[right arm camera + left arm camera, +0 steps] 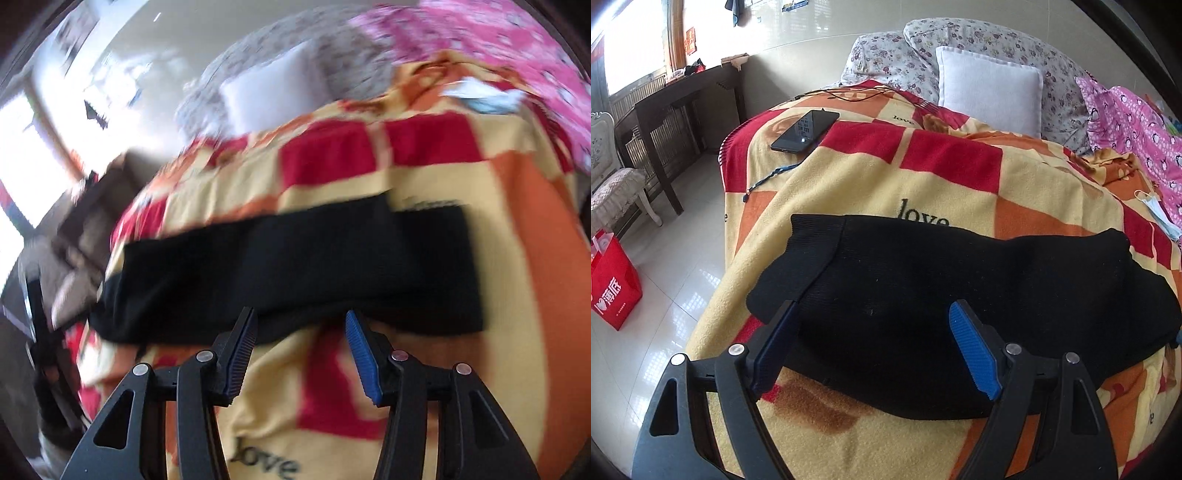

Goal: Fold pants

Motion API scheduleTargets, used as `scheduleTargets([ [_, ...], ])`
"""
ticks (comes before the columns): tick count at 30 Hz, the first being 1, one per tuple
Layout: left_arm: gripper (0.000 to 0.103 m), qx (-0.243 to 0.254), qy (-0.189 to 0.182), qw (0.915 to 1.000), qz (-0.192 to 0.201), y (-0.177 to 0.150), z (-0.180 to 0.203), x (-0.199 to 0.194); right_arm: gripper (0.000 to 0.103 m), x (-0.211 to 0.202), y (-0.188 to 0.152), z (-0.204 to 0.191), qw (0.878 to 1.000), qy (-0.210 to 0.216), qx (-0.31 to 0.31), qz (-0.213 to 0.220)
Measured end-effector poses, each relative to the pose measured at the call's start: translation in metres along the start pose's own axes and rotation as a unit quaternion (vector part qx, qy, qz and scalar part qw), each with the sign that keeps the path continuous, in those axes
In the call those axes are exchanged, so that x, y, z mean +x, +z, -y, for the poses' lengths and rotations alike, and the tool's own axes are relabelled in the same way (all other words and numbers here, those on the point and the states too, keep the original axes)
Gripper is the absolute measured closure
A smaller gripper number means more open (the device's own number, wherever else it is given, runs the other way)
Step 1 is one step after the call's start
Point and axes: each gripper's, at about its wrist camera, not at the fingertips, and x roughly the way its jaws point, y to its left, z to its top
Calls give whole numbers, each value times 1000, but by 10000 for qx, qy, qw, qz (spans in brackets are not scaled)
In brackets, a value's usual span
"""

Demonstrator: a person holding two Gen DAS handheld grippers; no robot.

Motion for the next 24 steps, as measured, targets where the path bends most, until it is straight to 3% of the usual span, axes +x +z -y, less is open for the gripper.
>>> scheduleTargets([
  [1,20,5,8,10000,7,0,1,0,46,-3,4,6,9999,-58,59,105],
  [2,20,13,19,10000,8,0,2,0,27,-3,8,11,9994,-263,39,212],
  [3,20,36,41,10000,2,0,3,-1,19,0,13,15,9984,-510,-19,232],
  [5,20,52,64,10000,4,-1,4,-1,20,6,15,16,9974,-714,-34,119],
  [8,20,70,98,9999,-26,-2,6,1,21,3,15,25,9989,-227,348,239],
  [10,20,69,91,9999,-49,0,8,3,27,11,19,25,9990,-250,322,194],
  [11,20,70,84,9999,-41,-1,10,2,44,17,22,22,9991,-241,313,176],
  [12,20,78,80,9999,-35,-1,11,1,75,25,24,23,9992,-184,350,95],
  [13,20,86,77,9999,-32,-1,12,1,87,31,24,24,9994,-138,329,5],
  [16,20,131,87,9999,-6,0,14,-3,92,29,33,14,9998,-65,-4,189],
  [19,20,102,84,9999,75,5,13,-9,92,-1,44,9,9979,-73,-174,624],
  [22,20,44,51,9998,177,8,13,-14,92,-33,48,14,9943,-453,-284,922],
  [24,20,59,28,9999,152,6,15,-12,96,-39,46,25,9931,-719,-267,887],
])
